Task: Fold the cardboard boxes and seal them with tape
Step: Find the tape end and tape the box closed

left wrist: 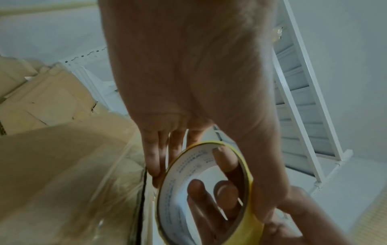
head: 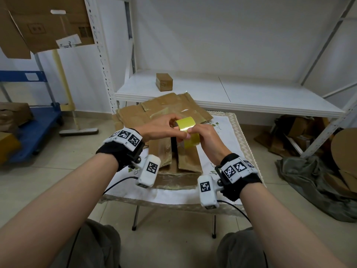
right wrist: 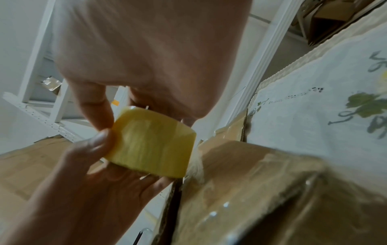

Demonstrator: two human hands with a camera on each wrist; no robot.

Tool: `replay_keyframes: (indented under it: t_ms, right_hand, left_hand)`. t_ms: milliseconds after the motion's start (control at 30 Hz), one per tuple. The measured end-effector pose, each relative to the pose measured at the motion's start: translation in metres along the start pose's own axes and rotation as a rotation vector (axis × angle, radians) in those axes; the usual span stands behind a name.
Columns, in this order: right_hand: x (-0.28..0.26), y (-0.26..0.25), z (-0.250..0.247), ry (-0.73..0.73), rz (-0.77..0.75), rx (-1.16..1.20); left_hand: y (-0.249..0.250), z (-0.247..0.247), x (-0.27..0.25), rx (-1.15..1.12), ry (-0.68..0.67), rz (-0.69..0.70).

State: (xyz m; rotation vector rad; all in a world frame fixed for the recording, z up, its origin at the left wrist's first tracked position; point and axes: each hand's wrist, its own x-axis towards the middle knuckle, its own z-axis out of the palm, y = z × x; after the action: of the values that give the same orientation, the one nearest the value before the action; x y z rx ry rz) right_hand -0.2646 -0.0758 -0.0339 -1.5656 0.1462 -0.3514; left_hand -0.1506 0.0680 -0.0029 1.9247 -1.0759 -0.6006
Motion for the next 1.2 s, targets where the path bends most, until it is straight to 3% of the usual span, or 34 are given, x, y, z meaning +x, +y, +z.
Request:
replay_keyframes:
  t_ms: [200,400,567,667,1000,1200]
  right_hand:
    - [-0.002,-0.003,0.003,-0.035,-0.018,-0.001]
    - [0.001,-0.012,0.005,0.061,-0.022,0.218]
    - [0.006,-0.009,0.001,0.208,-0.051,0.167]
    - [0.010,-0.009,0.002,0.205,-0.046,0.141]
    - [0.014,-0.005,-0.006,0.193,0.084,0.642]
    - [0.014,0.004,-0.009,0.204,0.128,0.735]
  left_hand:
    - [0.003,0.003,0.002,0.162,0.101,0.143]
    - [0.005,0.000,-0.003,-0.003,0.168,0.235]
    - [0.000,-0.002,-0.002,-0.080,0.434,0.192]
    - [0.003,0.001,-0.003,-0.111,0.516,0.220]
    - [0.010,0.010,-0.004,-0.214,0.431,0.344]
    - [0.012,0.018,-0.006,-0.126,0.401,0.370]
